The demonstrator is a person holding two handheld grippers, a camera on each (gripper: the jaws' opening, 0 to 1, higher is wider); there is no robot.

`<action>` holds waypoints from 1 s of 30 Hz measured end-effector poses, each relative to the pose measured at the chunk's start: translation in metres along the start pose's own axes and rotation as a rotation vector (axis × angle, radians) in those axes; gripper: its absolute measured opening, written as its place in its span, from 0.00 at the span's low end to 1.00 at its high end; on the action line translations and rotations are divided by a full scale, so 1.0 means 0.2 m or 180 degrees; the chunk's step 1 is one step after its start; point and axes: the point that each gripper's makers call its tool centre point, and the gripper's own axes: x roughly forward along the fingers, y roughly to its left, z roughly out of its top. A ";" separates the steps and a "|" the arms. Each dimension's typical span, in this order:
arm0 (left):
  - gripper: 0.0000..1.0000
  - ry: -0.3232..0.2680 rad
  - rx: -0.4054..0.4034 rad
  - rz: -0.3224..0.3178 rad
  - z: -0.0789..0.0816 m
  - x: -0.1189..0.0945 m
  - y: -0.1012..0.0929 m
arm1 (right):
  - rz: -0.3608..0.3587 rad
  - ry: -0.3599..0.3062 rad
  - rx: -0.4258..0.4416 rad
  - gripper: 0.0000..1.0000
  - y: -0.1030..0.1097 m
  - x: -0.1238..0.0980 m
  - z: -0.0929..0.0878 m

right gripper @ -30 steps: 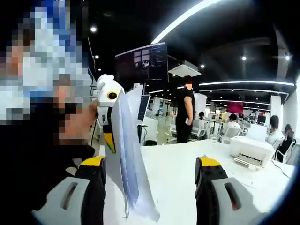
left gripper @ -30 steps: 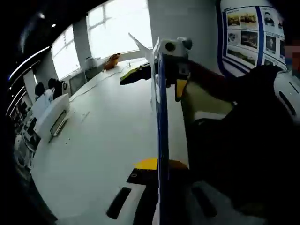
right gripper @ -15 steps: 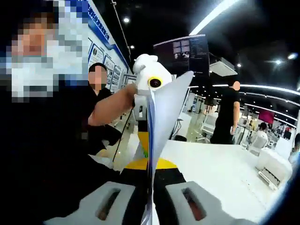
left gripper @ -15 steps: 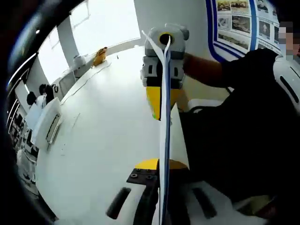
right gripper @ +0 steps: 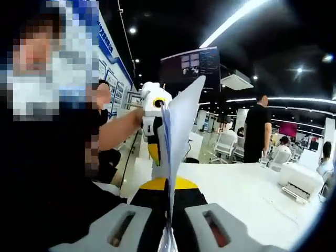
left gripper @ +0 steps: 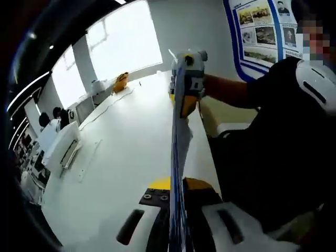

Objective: Organize the stack of printing papers by aligning and flattening the scattered papers on the table

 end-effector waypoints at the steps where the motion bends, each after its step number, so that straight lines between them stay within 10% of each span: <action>1: 0.13 -0.0113 0.0010 0.0079 0.02 -0.02 0.03 | -0.0014 -0.0019 0.0009 0.00 0.00 -0.01 0.00; 21: 0.43 -0.2079 -0.0589 0.0358 0.04 -0.15 0.17 | -0.0186 -0.0432 -0.0061 0.00 -0.08 -0.22 0.08; 30: 0.06 -0.2381 -0.0831 0.0004 0.02 -0.10 0.07 | -0.0251 -0.0491 0.0135 0.00 -0.11 -0.23 -0.01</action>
